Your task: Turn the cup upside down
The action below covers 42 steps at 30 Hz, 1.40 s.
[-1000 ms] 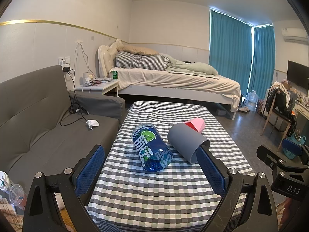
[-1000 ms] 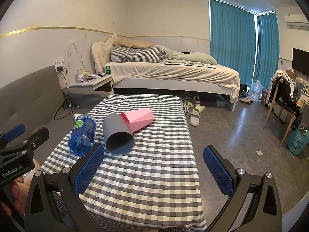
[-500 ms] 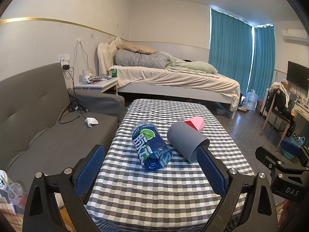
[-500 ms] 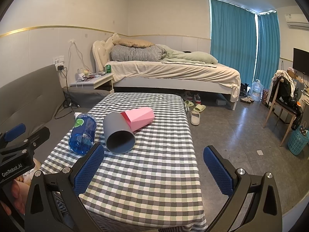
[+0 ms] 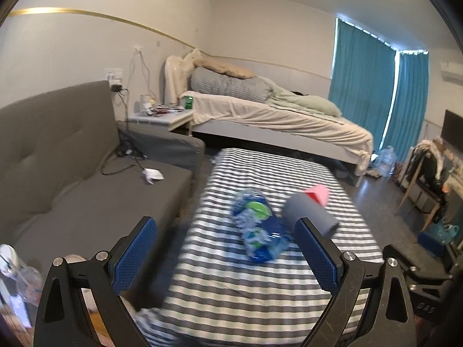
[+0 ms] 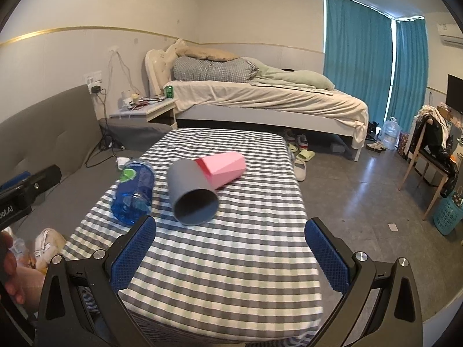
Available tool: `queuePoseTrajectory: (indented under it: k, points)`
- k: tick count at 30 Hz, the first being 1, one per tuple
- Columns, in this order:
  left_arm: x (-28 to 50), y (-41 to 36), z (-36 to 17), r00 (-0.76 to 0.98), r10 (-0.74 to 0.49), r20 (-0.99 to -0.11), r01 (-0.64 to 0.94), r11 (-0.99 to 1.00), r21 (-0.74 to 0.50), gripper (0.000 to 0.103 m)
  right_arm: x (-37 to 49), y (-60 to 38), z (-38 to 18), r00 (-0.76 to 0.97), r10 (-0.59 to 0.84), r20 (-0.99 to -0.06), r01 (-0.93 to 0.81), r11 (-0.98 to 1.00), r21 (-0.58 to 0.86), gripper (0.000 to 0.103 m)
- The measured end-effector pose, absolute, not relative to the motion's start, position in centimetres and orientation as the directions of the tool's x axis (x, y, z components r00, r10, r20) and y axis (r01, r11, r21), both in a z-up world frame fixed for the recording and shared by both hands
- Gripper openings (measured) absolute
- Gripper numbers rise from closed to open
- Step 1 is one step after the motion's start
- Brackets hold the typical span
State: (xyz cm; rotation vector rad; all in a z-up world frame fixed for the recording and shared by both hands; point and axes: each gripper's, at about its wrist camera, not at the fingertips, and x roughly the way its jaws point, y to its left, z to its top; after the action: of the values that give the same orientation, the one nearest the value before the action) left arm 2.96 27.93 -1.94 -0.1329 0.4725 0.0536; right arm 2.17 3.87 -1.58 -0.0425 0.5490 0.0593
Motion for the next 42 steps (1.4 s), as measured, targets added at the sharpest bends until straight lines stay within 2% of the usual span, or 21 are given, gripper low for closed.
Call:
queuePoseTrajectory:
  k: [7,12,17,22,25,29,42]
  points:
    - [3.7,32.6,-2.7,0.856,0.094,-0.509,-0.184,0.975,-0.128,0.099,4.9,9.7,-1.6,0.821,0.118,-0.559,-0.203,0.975,-0.093,0.103]
    - [4.1,34.2,-3.2,0.842,0.146,-0.519,-0.218,0.973,-0.079,0.099,8.1,14.3,-3.3,0.782,0.171,-0.600,-0.271,0.959,-0.079,0.103]
    - [4.9,34.7,-4.3,0.826,0.163,-0.540,-0.213,0.976,-0.031,0.099,11.9,17.3,-5.9,0.743,0.141,-0.654,-0.275,0.955,-0.107,0.103]
    - [5.7,35.0,-5.0,0.817,0.142,-0.559,-0.207,0.977,-0.055,0.099,14.5,18.6,-7.8,0.727,0.093,-0.680,-0.249,0.959,-0.136,0.102]
    - [6.1,35.0,-5.2,0.813,0.134,-0.566,-0.207,0.976,-0.065,0.099,15.1,18.3,-8.7,0.703,0.090,-0.705,-0.243,0.962,-0.120,0.094]
    - [6.1,34.9,-5.3,0.809,0.134,-0.573,-0.211,0.975,-0.070,0.099,14.7,18.2,-9.0,0.677,0.120,-0.726,-0.279,0.955,-0.102,0.072]
    - [5.5,32.6,-5.1,0.812,0.071,-0.579,-0.174,0.977,-0.124,0.099,7.0,14.8,-7.7,0.686,0.122,-0.718,-0.281,0.954,-0.106,0.072]
